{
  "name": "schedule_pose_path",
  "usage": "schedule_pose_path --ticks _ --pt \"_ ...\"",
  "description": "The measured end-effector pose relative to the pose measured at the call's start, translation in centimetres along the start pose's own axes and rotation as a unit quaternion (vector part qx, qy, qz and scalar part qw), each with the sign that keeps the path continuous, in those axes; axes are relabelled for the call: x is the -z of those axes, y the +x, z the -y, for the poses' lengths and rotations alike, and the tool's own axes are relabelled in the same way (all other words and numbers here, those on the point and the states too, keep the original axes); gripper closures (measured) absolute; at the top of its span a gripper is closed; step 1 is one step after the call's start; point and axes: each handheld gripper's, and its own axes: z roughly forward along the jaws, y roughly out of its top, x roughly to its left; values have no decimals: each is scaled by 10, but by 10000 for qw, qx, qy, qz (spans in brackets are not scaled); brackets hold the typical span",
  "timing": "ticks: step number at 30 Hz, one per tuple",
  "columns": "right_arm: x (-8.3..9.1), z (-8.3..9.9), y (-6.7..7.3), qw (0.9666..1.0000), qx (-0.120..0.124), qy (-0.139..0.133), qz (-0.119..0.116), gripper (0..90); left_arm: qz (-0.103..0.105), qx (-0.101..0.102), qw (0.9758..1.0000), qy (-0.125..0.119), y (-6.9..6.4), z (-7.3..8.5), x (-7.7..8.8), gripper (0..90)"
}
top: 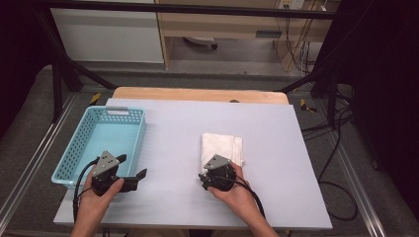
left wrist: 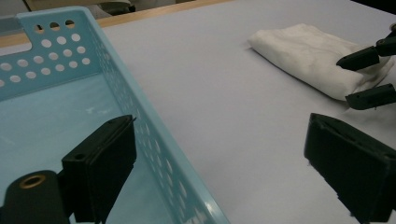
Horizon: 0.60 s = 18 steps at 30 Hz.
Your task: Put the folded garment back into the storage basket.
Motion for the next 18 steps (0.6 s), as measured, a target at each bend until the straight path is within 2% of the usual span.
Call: schedule_pose_path --ticks 5,6,8,9,18 --pt "1 0 -3 10000 -41 -6 43 514 -8 -8 10000 2 0 0 0 91" --pt "2 0 -5 10000 -20 -19 26 556 6 2 10000 4 0 0 0 92" --pt "3 1 -6 10000 -31 -36 8 575 0 -17 10000 -6 -1 0 0 92" --pt "4 1 -9 9999 -139 -55 -78 606 2 -22 10000 -3 -1 0 0 92" --pt "7 1 -15 9987 -418 -151 -254 660 -8 -10 10000 -8 0 0 0 93"
